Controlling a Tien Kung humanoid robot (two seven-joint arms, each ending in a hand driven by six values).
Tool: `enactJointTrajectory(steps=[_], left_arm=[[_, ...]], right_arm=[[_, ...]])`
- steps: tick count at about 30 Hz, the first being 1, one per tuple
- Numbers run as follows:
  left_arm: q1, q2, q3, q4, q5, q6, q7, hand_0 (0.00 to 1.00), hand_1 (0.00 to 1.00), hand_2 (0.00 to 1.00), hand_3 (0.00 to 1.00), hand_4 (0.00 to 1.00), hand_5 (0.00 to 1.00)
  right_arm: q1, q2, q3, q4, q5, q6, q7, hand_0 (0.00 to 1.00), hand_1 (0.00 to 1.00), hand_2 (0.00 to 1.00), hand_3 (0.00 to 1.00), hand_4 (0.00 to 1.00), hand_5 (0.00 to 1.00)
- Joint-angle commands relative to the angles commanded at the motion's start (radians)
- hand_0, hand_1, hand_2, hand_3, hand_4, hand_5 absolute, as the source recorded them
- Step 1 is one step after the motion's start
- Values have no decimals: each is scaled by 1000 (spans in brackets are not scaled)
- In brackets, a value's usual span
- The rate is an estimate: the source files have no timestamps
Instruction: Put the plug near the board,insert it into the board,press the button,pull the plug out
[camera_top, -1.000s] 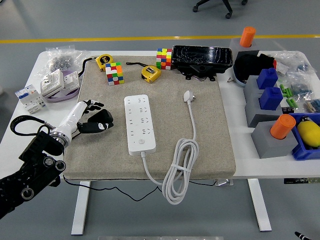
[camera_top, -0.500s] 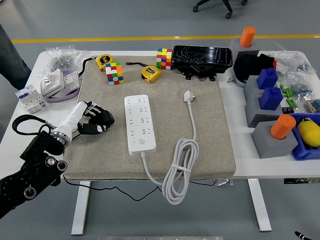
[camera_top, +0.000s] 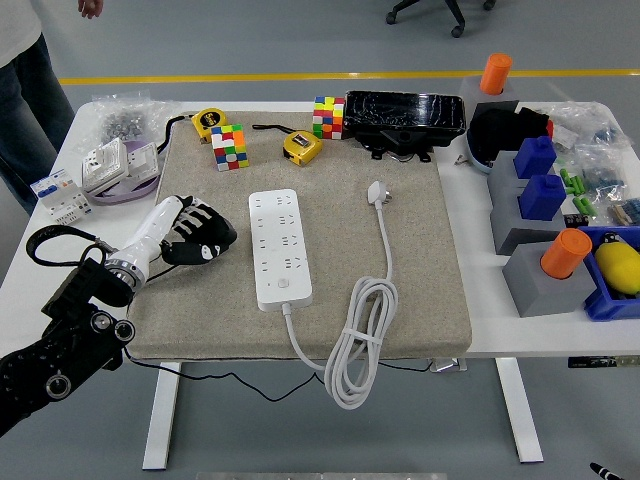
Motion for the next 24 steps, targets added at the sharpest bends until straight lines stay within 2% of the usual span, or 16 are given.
enactJointTrajectory(steps=[4,10,14,24], left_arm=[[-19,11,11,-28,-17,-29,-68,429,428,522,578,709,2],[-74,23,65,-5,7,-103,-83,442,434,523,578,698,2],[-107,28,108,24,23,-117,-91,442,434,523,578,698,2],[-130,26,124,43,46,-121,-99,455,439,524,577,689,2]], right_arm=[[1,0,0,1,0,0,0,675,681,677,566,923,519],[3,0,-4,1,1,1,-1,677,682,677,567,922,517],[4,-2,-7,0,2,0,-1,677,682,677,567,922,517],[13,-5,-17,-1,5,1,-1,676,681,676,566,922,518]])
